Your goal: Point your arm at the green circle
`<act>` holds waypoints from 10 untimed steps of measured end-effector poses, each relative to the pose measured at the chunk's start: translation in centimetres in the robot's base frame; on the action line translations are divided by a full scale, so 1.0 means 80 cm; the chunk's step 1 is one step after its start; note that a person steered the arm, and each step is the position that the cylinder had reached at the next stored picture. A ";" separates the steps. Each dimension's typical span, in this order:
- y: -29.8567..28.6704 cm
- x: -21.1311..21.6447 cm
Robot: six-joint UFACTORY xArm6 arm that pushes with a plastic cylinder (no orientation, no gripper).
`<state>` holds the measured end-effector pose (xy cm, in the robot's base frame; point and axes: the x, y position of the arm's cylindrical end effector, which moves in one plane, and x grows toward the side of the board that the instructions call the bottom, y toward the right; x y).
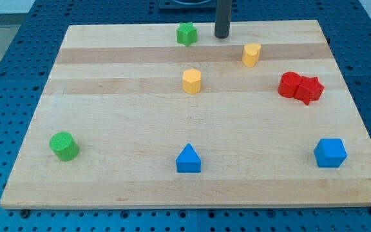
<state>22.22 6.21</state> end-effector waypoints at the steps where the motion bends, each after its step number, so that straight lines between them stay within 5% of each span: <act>1: -0.029 -0.013; 8: -0.197 0.051; 10: -0.219 0.114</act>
